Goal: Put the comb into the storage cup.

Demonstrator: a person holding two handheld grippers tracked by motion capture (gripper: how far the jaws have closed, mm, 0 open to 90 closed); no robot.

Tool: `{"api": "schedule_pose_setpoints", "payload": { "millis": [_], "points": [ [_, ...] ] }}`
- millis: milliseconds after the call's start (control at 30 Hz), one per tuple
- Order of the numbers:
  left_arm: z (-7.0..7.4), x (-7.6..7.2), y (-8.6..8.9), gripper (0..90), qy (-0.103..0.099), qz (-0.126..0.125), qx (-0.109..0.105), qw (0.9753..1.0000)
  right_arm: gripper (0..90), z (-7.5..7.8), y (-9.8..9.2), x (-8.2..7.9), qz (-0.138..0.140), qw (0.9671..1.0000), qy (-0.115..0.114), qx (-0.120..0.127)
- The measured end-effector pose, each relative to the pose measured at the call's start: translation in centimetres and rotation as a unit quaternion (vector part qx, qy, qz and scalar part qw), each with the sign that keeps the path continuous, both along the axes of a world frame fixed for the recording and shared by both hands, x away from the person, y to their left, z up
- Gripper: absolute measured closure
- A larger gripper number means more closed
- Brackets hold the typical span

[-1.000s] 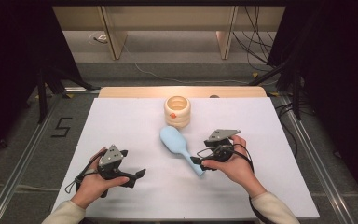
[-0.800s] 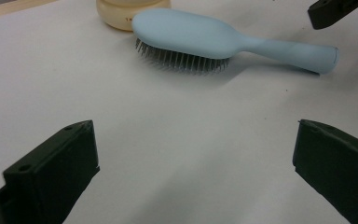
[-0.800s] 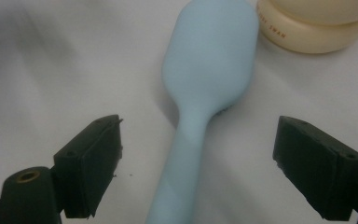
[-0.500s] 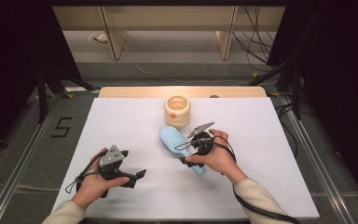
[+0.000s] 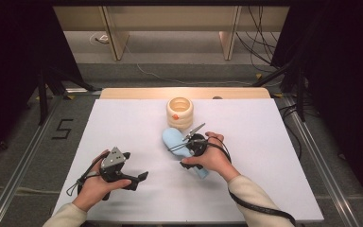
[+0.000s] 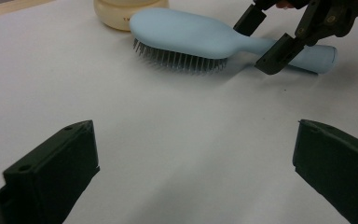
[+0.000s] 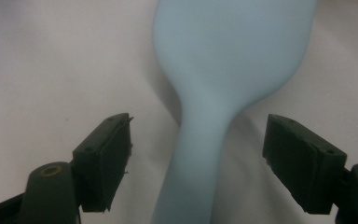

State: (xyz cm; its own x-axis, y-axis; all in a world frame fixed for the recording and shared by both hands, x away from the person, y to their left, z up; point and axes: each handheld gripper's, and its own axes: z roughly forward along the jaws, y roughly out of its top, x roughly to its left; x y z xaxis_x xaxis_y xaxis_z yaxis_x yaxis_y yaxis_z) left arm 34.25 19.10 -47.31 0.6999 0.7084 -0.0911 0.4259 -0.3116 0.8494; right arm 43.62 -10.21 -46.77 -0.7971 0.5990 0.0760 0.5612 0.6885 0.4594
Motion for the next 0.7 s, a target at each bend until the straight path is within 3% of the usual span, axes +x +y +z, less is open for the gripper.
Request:
{"api": "schedule_pose_setpoints", "payload": {
  "millis": [200, 467, 700],
  "points": [
    [0.0, 0.0, -0.1, 0.0, 0.002, -0.002, 0.001, 1.0, 29.0, -0.2, 0.9, 0.4, -0.001, 0.9995, 0.018, -0.027],
    [0.0, 0.0, 0.0, 0.0, 0.003, -0.002, 0.0, 1.0, 33.3, -0.1, 1.4, 0.7, -0.01, 0.9988, 0.02, -0.042],
    [-0.1, 0.0, -0.1, 0.0, 0.004, -0.003, -0.001, 1.0, 38.9, 0.1, 2.1, 0.8, -0.017, 0.9967, 0.021, -0.076]
  ]
}}
